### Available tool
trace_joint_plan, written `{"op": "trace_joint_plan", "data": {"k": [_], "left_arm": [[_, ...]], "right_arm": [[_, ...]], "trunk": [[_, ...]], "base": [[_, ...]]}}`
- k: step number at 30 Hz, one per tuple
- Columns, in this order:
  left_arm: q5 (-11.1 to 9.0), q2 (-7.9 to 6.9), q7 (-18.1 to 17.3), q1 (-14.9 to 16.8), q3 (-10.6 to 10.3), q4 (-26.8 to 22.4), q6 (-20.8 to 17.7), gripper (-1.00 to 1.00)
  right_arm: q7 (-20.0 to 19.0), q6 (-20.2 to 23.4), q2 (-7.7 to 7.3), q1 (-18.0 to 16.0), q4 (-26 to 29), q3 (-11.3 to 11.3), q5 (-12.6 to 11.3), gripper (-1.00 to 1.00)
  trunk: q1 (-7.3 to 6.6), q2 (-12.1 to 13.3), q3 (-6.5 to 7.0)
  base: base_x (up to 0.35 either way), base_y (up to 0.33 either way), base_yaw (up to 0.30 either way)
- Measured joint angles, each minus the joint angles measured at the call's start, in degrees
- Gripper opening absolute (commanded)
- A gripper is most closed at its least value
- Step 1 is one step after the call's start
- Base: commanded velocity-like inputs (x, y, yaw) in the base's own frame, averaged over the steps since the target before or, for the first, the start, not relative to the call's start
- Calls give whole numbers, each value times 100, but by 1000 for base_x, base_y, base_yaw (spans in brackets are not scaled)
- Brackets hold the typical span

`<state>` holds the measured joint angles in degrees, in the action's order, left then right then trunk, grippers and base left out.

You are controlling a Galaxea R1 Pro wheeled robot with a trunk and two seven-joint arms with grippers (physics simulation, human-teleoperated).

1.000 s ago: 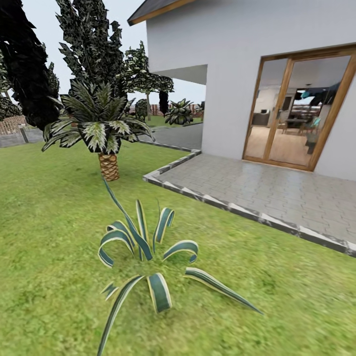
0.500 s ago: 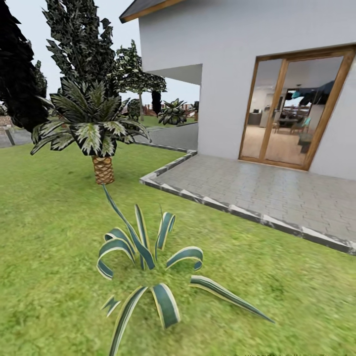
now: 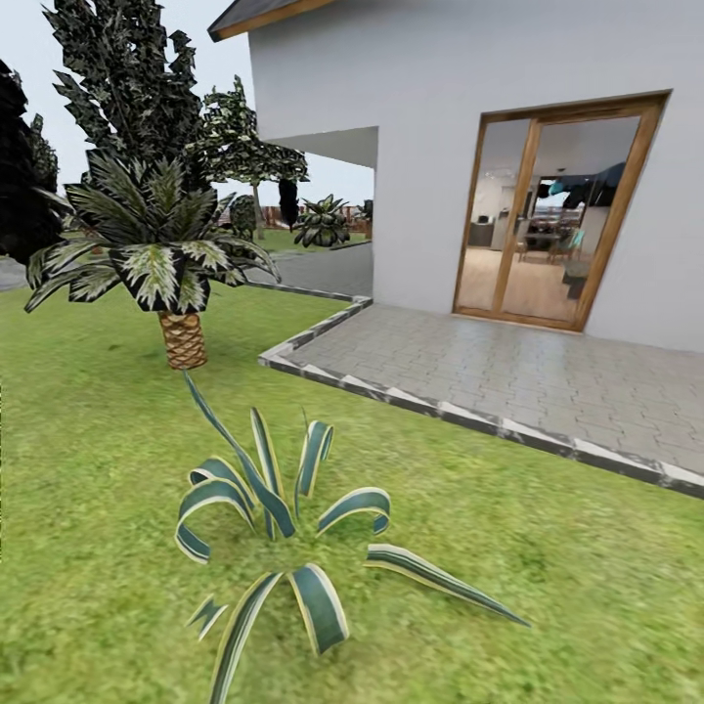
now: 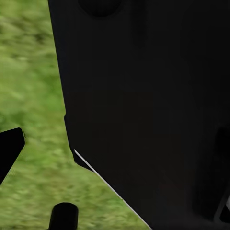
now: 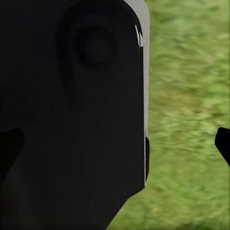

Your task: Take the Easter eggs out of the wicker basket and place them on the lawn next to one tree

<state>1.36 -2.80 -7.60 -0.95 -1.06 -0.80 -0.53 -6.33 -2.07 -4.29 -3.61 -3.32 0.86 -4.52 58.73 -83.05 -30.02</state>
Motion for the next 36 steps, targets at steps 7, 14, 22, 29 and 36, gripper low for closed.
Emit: {"op": "trace_joint_plan", "data": {"k": [7, 14, 22, 29, 36], "left_arm": [[1, 0, -4, 0, 0, -1, -2, 100], [0, 0, 3, 0, 0, -3, -2, 100], [-8, -1, 3, 0, 8, -8, 5, 100], [-8, 0, 5, 0, 8, -8, 6, 100], [-8, 0, 4, 0, 11, -8, 5, 100]], "right_arm": [[-1, 0, 0, 0, 0, 0, 0, 100], [1, 0, 0, 0, 0, 0, 1, 100], [3, 0, 4, 0, 0, 2, 7, 100], [-1, 0, 8, 0, 0, 7, 10, 100], [2, 0, 8, 0, 0, 5, 9, 100]], "trunk": [[0, 0, 0], [1, 0, 0], [0, 0, 0], [0, 0, 0], [0, 0, 0]], "base": [[-3, 331, 0], [-135, 281, 0], [-14, 54, -1], [0, 262, -77], [0, 271, -4]]}}
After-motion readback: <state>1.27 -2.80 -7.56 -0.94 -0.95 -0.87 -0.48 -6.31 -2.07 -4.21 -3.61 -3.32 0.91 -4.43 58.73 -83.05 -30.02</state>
